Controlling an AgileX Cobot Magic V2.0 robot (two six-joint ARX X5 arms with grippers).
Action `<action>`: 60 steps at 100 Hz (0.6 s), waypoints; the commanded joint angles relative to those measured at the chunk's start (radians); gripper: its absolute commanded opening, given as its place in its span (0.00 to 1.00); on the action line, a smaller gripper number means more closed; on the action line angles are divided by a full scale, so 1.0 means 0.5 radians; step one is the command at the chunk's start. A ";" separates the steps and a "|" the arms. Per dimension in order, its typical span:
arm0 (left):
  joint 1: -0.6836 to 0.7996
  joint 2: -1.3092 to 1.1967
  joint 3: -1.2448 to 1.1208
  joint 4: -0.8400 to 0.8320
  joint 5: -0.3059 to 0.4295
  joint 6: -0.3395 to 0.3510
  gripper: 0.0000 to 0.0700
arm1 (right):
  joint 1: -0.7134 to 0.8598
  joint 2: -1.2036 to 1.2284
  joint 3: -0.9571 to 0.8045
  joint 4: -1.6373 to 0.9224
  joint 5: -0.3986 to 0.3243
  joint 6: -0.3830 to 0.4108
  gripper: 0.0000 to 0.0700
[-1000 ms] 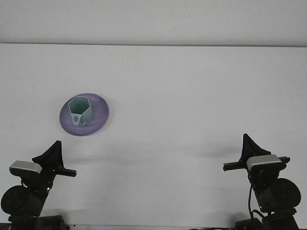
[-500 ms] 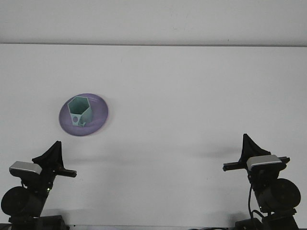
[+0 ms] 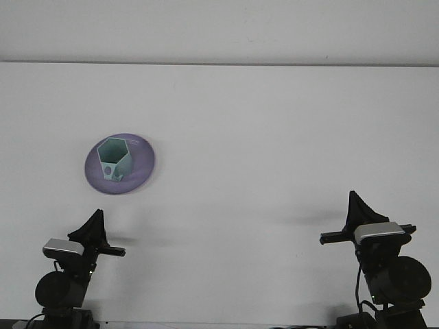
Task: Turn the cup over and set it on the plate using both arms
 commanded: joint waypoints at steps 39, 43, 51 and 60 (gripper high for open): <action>0.000 0.000 -0.038 0.085 -0.005 0.037 0.02 | 0.001 -0.002 0.013 0.043 0.006 0.019 0.00; 0.000 0.000 -0.038 0.085 -0.005 0.037 0.02 | 0.001 -0.002 0.012 0.043 0.006 0.019 0.00; 0.000 0.000 -0.038 0.085 -0.005 0.037 0.02 | 0.001 -0.002 0.012 0.043 0.006 0.019 0.00; 0.000 0.000 -0.038 0.085 -0.005 0.037 0.02 | 0.001 -0.002 0.013 0.043 0.006 0.019 0.00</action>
